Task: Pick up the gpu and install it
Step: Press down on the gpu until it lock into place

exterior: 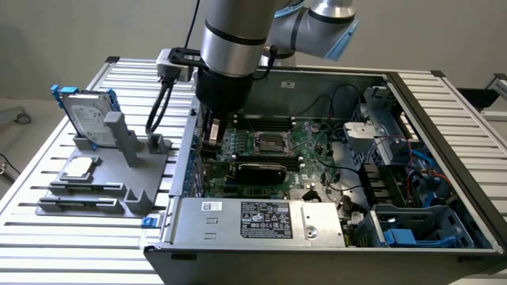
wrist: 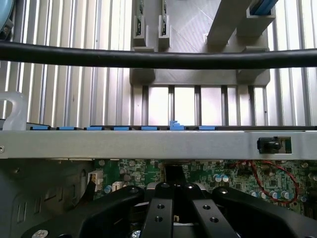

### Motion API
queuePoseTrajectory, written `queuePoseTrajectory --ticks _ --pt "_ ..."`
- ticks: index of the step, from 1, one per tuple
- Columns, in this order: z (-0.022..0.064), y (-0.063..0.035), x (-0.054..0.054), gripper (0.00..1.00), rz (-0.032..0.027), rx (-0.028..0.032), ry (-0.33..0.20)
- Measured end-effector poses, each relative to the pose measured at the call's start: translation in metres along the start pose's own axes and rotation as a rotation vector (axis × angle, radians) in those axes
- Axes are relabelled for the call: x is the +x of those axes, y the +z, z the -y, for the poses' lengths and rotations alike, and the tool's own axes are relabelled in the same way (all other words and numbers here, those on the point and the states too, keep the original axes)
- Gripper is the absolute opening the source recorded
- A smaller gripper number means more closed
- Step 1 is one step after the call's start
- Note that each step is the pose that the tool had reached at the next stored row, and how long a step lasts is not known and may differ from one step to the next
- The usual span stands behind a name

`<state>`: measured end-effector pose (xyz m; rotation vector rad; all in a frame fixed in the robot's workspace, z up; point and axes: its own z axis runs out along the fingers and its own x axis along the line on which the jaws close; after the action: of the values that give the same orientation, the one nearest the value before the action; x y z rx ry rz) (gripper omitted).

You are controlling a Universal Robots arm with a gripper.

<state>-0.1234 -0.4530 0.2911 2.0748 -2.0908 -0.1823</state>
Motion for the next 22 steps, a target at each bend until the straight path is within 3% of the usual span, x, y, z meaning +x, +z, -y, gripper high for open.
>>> queuePoseTrajectory --ticks 22 --pt "-0.0017 -0.0034 -0.001 0.11 0.011 -0.0114 0.052"
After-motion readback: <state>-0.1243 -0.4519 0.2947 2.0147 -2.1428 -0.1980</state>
